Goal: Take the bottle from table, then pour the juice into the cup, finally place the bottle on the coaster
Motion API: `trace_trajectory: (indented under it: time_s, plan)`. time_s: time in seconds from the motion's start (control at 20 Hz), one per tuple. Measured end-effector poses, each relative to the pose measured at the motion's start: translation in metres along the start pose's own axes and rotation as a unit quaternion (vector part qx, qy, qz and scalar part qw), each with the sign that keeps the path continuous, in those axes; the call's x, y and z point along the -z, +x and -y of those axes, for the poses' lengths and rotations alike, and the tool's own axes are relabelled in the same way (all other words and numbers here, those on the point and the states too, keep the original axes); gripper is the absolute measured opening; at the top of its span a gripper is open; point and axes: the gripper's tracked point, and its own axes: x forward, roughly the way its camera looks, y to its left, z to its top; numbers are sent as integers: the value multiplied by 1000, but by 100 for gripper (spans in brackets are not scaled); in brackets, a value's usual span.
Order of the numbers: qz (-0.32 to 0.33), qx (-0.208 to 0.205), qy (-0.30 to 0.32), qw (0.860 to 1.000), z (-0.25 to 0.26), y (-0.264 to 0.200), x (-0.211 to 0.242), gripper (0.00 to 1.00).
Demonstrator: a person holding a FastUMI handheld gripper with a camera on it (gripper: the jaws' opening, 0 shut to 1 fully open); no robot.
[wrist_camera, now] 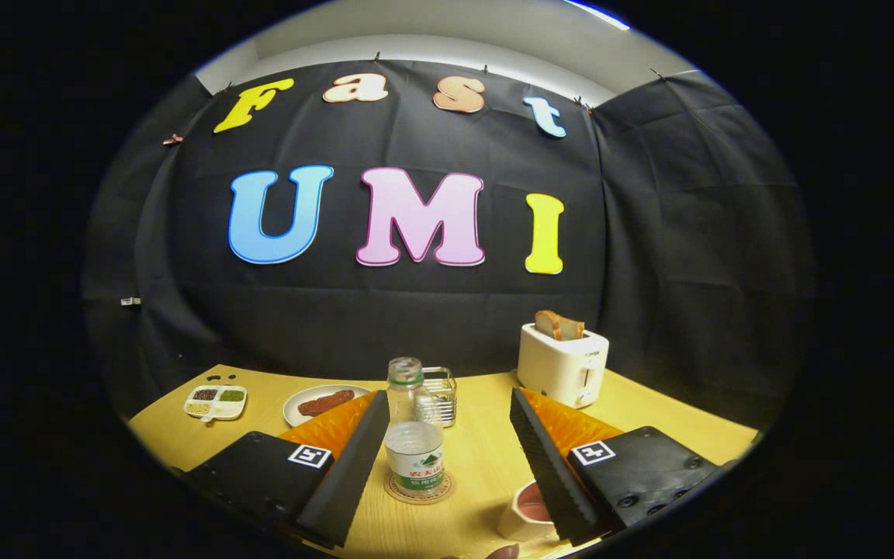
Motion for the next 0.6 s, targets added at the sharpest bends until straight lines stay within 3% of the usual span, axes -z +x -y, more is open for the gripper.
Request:
trace_trajectory:
  time_s: [0.3, 0.6]
  plan:
    - [29, -21, -11, 999, 28, -64, -86, 96]
    - [50, -11, -21, 998, 56, -116, -131, 96]
